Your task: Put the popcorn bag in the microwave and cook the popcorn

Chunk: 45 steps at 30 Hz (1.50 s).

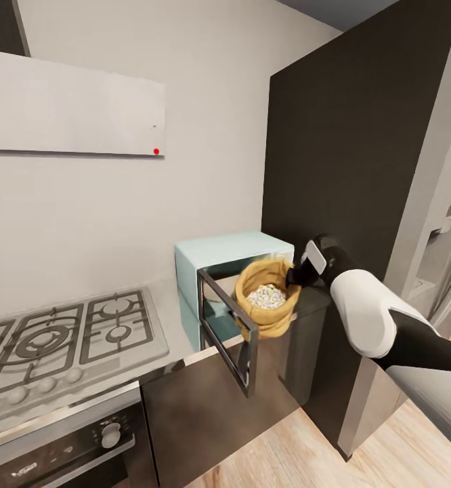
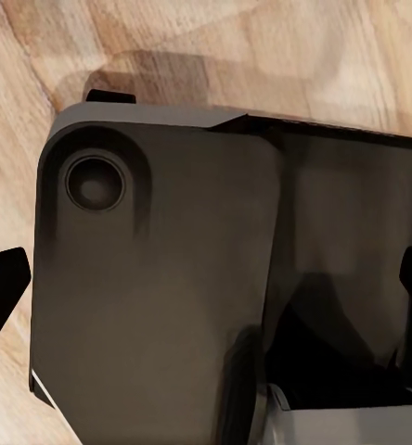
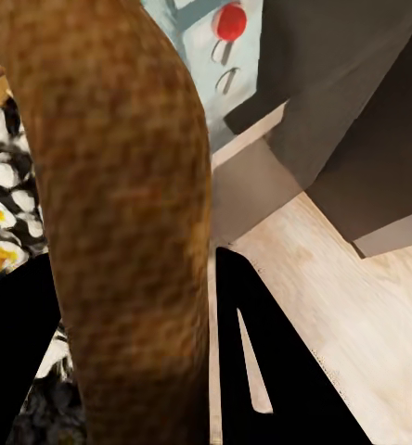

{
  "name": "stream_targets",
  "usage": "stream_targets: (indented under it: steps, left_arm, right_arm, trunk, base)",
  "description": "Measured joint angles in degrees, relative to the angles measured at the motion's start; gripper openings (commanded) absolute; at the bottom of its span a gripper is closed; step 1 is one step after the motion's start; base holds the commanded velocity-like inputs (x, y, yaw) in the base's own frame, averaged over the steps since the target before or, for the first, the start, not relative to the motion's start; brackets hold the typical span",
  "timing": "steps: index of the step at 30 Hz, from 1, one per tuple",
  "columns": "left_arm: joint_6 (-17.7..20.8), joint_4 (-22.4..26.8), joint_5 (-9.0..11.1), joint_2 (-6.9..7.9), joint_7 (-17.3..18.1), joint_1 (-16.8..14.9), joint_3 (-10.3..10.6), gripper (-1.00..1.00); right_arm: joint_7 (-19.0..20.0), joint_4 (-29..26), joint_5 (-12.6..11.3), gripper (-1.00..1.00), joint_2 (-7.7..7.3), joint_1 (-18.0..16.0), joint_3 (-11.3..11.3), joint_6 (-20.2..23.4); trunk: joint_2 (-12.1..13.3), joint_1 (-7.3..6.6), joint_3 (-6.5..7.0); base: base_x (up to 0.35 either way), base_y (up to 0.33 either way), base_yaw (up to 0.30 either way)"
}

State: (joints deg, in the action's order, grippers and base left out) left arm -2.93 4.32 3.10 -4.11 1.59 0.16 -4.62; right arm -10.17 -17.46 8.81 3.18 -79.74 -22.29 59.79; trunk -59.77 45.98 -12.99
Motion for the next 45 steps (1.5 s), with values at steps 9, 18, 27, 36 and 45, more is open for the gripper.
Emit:
stream_targets:
  steps: [9, 18, 27, 36, 45]
  left_arm:
    - [-0.02, 0.08, 0.0, 0.0, 0.0, 0.0, -0.06, 1.0]
    - [-0.03, 0.08, 0.15, 0.08, 0.08, 0.0, 0.02, 1.0]
    - [-0.01, 0.1, 0.24, 0.09, 0.08, 0.0, 0.02, 1.0]
    - [-0.03, 0.17, 0.24, 0.09, 0.08, 0.0, -0.01, 1.0]
    - [0.0, 0.3, 0.24, 0.09, 0.08, 0.0, -0.02, 1.0]
  right_arm:
    - [-0.05, 3.86, -0.02, -1.0, -0.08, 0.24, 0.02, -0.01]
    - [-0.07, 3.92, 0.0, -1.0, -0.1, 0.31, 0.02, -0.01]
    - [-1.44, 6.06, -0.08, -1.0, -1.01, 0.69, 0.0, -0.02]
    - [-1.45, 7.08, -0.21, -1.0, -0.76, 0.69, 0.02, -0.02]
    - [-1.3, 7.09, -0.71, -1.0, 0.15, 0.69, -0.04, -0.02]
  trunk:
    - [0.0, 0.0, 0.0]
    - [-0.01, -0.03, 0.0]
    - [-0.01, -0.03, 0.0]
    - [-0.01, -0.02, 0.0]
    - [-0.01, -0.02, 0.0]
  base:
    - [0.0, 0.0, 0.0]
    - [0.119, 0.0, 0.0]
    - [0.319, 0.0, 0.0]
    - [0.256, 0.0, 0.0]
    - [0.216, 0.0, 0.0]
